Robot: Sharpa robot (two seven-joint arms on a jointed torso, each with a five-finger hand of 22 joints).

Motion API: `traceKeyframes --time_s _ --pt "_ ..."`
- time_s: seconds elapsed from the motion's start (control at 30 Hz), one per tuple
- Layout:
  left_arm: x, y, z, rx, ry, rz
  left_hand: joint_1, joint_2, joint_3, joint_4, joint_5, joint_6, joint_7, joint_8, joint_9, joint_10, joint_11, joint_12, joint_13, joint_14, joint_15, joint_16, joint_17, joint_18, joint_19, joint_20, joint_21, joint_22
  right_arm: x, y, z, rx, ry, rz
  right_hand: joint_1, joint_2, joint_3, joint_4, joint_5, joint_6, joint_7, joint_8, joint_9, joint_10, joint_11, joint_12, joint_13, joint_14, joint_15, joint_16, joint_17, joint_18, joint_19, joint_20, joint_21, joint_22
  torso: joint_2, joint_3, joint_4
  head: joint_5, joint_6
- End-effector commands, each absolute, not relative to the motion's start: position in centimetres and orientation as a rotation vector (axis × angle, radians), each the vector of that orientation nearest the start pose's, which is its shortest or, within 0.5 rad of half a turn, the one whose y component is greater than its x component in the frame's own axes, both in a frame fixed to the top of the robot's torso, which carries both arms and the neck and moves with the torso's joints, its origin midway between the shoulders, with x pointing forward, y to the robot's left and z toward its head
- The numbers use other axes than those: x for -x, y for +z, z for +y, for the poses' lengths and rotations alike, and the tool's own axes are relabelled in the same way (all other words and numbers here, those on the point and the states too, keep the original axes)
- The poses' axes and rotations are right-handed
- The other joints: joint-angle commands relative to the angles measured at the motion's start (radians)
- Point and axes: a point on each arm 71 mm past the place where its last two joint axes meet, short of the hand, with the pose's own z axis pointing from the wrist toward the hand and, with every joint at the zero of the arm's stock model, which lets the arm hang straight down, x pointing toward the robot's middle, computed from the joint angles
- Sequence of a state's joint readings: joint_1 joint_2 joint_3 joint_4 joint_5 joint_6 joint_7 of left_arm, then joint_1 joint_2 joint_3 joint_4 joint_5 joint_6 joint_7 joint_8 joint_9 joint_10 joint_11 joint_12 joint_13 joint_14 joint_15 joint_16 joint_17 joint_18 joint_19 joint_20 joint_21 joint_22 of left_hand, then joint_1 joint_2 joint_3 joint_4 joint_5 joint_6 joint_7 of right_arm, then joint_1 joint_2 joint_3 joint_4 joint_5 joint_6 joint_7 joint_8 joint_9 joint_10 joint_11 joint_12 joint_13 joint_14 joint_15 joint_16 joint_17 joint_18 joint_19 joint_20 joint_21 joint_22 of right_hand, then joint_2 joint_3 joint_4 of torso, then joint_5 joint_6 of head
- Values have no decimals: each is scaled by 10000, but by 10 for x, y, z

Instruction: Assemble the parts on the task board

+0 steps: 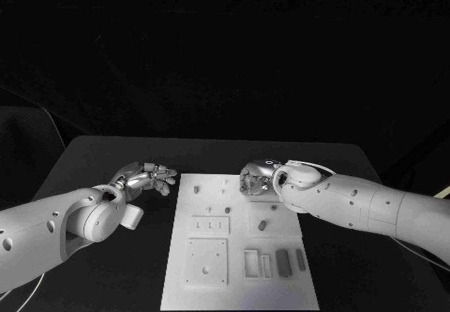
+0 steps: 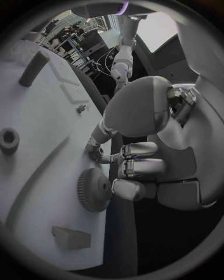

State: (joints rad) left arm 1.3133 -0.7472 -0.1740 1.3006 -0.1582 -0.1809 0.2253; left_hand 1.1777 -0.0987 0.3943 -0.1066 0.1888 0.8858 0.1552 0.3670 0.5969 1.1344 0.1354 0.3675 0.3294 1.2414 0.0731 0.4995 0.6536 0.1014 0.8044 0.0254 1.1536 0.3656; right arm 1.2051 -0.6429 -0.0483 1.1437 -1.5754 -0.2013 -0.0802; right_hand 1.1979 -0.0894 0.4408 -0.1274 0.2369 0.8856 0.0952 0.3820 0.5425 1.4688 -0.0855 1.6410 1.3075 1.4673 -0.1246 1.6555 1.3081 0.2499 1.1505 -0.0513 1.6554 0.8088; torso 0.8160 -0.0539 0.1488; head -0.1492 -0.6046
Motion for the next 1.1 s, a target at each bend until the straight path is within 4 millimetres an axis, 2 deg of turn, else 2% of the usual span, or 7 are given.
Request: traceKeyframes --time_s 0.03,0.47,0.57,1.1 --pt "-530 -188 220 9364 -13550 16776 20 -25 -26 -15 -9 -87 5 -48 -17 -84 13 -41 -16 -1 25 -62 16 123 56 20 -54 -16 -546 -211 -204 2461 3898 17550 -1 131 77 15 64 606 571 49 40 1256 -17 23 603 3535 67 1962 4852 119 -38 -41 1435 18 -2 -8 -8 8 20" --pt "-531 -189 219 9360 -13540 16793 23 -22 -27 -16 -9 -86 6 -51 -18 -84 13 -44 -16 -1 25 -65 20 123 57 21 -55 -18 -543 -197 -171 3009 4392 16337 0 136 99 13 156 671 568 61 46 1218 -18 -12 527 3487 66 1938 4782 119 -39 -40 1439 41 19 -8 18 2 54" --pt "-531 -189 218 9351 -13552 16807 23 -21 -27 -16 -9 -86 6 -51 -18 -84 13 -45 -16 -1 25 -65 21 123 57 21 -56 -18 -543 -193 -166 3015 4442 16059 -4 110 101 9 211 684 569 58 45 1191 -19 -37 473 3452 66 1921 4732 119 -39 -39 1441 51 13 -20 38 17 73" --pt "-531 -189 220 9378 -13497 16779 25 -16 -27 -16 -9 -85 8 -54 -19 -84 13 -48 -16 -1 26 -67 25 123 58 21 -57 -20 -544 -187 -161 3268 4052 15359 18 76 124 -12 311 721 558 57 45 1161 -22 -74 393 3360 65 1873 4595 119 -35 -39 1445 72 31 1 -2 90 105"
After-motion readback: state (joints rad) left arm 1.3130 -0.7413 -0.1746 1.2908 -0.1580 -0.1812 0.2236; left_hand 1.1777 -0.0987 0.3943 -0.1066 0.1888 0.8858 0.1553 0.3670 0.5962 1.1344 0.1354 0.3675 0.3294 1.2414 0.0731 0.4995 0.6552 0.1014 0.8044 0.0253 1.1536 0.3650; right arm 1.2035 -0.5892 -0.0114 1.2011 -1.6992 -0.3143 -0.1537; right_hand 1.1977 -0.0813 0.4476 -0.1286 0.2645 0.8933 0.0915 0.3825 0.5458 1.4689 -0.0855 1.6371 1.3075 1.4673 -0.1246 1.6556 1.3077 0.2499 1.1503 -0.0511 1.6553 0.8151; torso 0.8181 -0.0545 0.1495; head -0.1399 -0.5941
